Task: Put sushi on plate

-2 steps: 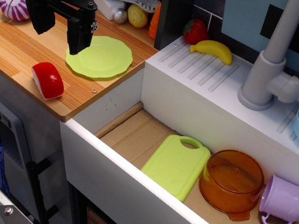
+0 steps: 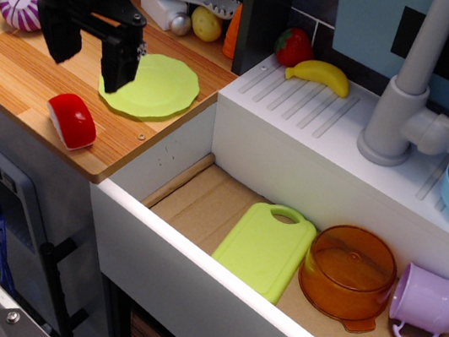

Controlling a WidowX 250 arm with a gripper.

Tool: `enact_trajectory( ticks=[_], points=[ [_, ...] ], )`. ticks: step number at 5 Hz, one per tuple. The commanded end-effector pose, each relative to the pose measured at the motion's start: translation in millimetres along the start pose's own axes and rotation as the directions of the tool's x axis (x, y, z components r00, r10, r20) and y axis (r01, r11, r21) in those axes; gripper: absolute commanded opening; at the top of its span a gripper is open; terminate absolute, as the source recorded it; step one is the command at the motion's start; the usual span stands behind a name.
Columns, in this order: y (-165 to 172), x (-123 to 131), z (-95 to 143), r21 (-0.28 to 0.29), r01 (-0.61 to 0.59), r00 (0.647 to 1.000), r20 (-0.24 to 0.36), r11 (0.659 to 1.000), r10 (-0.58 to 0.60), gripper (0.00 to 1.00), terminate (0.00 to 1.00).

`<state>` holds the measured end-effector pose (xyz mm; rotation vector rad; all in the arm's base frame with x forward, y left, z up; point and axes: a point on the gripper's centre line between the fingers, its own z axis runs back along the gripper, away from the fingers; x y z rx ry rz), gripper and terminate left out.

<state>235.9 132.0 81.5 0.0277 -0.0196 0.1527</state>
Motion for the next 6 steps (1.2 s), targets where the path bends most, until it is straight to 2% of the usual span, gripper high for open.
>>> enact_trajectory(
  ticks=[1, 2, 3, 5, 6],
  points=[
    [5, 15, 10, 0.009, -0.119, 0.992, 0.049, 0.993, 0.118, 1.0, 0.0],
    [5, 16, 5, -0.023, -0.203, 0.977, 0.067, 0.979, 0.204, 1.0, 0.0],
    [7, 15, 0, -0.017, -0.261, 0.961, 0.085, 0.965, 0.262, 1.0, 0.0],
    [7, 9, -9, 0.044, -0.417, 0.903, 0.129, 0.908, 0.409, 1.0, 0.0],
    [7, 5, -16, 0.052, -0.493, 0.865, 0.131, 0.868, 0.484, 1.0, 0.0]
  ],
)
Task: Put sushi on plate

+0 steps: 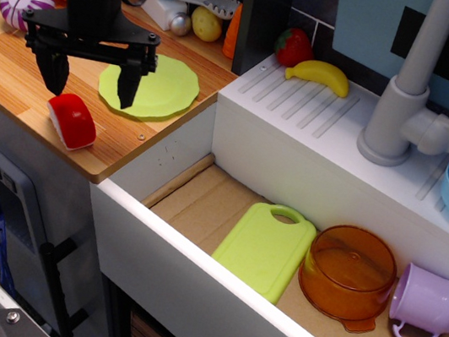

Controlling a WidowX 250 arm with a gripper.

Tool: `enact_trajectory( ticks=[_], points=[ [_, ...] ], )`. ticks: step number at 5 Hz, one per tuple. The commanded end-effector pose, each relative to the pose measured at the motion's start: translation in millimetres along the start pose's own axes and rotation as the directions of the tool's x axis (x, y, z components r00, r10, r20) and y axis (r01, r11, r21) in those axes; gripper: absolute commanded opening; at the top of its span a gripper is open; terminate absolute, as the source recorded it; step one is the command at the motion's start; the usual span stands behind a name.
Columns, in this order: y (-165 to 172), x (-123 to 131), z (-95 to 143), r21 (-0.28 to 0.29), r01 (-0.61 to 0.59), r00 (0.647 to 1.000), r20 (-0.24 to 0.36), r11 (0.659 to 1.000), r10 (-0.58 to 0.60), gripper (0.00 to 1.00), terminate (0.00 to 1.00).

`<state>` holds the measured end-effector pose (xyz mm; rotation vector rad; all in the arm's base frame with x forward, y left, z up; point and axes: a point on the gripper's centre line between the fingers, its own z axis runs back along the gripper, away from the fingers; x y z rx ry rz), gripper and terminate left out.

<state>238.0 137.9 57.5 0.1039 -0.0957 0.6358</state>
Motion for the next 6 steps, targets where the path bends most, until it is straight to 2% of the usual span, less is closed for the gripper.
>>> enact_trajectory(
  ticks=[1, 4, 6],
  points=[
    [5, 5, -1, -0.022, -0.067, 0.997, 0.026, 0.997, 0.068, 1.0, 0.0],
    [13, -4, -12, -0.007, -0.108, 0.994, 0.017, 0.994, 0.108, 1.0, 0.0],
    [18, -2, -30, -0.038, -0.113, 0.993, 0.024, 0.993, 0.114, 1.0, 0.0]
  ],
)
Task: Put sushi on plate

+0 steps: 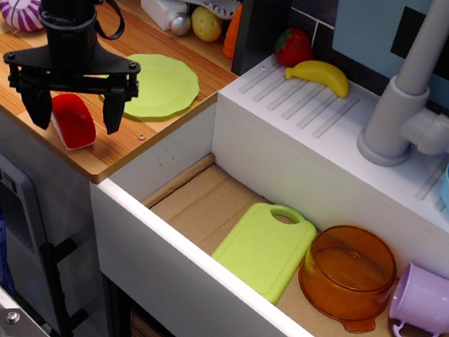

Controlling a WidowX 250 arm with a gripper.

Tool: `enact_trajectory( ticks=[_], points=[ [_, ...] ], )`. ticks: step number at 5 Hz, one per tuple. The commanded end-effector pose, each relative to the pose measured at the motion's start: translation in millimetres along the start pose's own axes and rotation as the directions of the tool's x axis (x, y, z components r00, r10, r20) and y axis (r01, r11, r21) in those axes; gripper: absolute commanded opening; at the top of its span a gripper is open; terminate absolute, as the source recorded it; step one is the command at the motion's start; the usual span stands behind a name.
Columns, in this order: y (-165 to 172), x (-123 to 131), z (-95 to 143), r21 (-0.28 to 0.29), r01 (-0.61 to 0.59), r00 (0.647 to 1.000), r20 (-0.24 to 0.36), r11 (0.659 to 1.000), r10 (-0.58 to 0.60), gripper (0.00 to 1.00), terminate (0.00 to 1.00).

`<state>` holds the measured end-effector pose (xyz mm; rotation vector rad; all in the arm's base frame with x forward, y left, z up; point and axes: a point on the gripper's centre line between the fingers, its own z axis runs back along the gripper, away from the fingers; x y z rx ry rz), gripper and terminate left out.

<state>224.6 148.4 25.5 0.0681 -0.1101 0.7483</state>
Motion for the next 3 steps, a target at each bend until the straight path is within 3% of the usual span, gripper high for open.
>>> enact_trajectory(
  ticks=[1, 2, 3],
  points=[
    [4.9, 8.9, -5.0, -0.008, -0.005, 0.999, 0.033, 1.0, 0.005, 1.0, 0.0],
    [4.2, 8.4, -14.1, -0.005, -0.031, 0.999, 0.04, 1.0, 0.031, 1.0, 0.0],
    [4.2, 8.5, -14.6, -0.007, -0.029, 0.999, 0.033, 1.0, 0.029, 0.0, 0.0]
  ],
)
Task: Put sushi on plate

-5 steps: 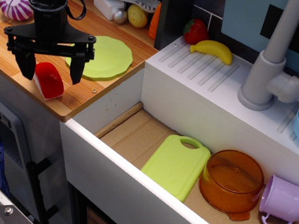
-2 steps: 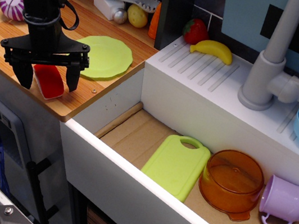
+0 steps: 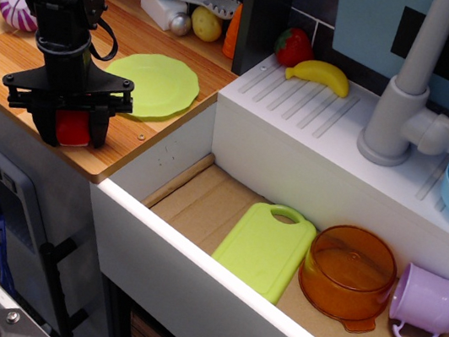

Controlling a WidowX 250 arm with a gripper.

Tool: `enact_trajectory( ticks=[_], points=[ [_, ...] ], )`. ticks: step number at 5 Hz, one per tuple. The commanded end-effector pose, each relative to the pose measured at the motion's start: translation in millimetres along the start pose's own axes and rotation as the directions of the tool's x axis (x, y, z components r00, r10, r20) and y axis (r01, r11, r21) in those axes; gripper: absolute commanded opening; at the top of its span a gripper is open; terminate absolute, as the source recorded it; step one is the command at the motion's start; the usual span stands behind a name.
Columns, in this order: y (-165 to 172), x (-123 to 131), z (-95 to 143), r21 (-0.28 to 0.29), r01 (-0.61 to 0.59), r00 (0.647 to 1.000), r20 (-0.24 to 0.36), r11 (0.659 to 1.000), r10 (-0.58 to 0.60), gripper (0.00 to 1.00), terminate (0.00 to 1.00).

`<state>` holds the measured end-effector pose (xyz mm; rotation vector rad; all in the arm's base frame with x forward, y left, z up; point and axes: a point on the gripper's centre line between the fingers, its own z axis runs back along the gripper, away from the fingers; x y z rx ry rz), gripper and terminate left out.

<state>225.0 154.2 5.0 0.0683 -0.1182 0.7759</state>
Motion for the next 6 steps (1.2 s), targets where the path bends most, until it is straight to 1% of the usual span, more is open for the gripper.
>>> enact_trajectory(
  ticks=[1, 2, 3, 4, 5, 6],
  points=[
    [-4, 12, 21, 0.018, 0.067, 0.997, 0.032, 0.998, -0.068, 0.0, 0.0],
    [-10, 29, 40, 0.052, 0.214, 0.975, 0.05, 0.975, -0.217, 0.0, 0.0],
    [-18, 43, 46, 0.05, 0.285, 0.955, 0.077, 0.957, -0.288, 0.0, 0.0],
    [-33, 57, 42, 0.038, 0.343, 0.934, 0.089, 0.939, -0.345, 0.0, 0.0],
    [-42, 66, 34, 0.002, 0.382, 0.919, 0.101, 0.924, -0.38, 0.0, 0.0],
    [-49, 67, 27, -0.019, 0.402, 0.91, 0.119, 0.915, -0.397, 0.0, 1.0]
  ],
)
